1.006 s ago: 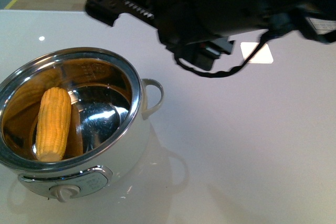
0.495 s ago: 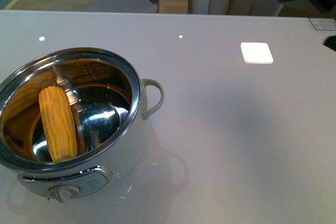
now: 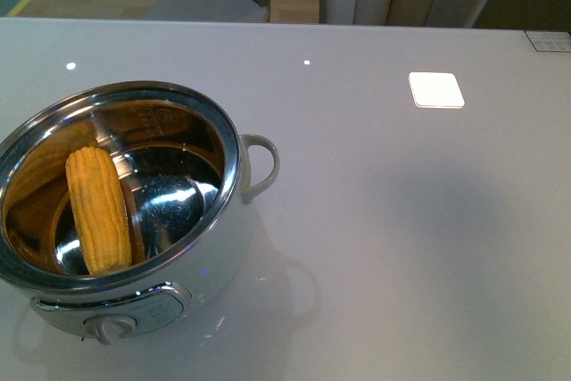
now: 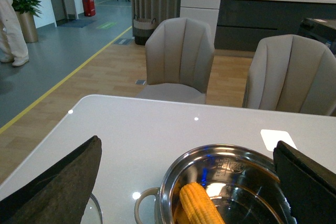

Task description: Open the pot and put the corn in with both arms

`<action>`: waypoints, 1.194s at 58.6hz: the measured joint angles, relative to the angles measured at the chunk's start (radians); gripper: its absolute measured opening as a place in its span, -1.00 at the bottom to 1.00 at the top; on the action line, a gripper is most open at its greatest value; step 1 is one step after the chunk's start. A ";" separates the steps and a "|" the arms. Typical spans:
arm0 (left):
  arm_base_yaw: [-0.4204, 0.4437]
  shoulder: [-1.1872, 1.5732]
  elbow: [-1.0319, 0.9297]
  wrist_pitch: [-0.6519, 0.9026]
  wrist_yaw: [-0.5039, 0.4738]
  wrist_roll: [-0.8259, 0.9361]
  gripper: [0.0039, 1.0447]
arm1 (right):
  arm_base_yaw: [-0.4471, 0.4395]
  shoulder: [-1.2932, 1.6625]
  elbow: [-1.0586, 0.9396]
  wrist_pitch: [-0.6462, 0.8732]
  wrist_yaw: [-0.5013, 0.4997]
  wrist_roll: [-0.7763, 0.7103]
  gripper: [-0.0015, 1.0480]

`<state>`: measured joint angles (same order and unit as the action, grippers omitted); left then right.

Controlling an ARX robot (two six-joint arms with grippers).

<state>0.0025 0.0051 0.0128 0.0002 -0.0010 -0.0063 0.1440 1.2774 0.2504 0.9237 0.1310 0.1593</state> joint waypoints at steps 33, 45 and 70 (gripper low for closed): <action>0.000 0.000 0.000 0.000 0.001 0.000 0.87 | -0.140 -0.373 -0.212 -0.074 -0.127 -0.153 -0.96; 0.000 0.000 0.000 0.000 0.000 0.000 0.87 | -0.140 -0.531 -0.233 -0.208 -0.129 -0.153 -0.96; 0.000 0.000 0.000 0.000 0.001 0.000 0.87 | -0.141 -0.824 -0.233 -0.473 -0.129 -0.153 -0.96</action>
<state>0.0025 0.0048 0.0128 0.0002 -0.0002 -0.0063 0.0032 0.4538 0.0170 0.4507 0.0025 0.0063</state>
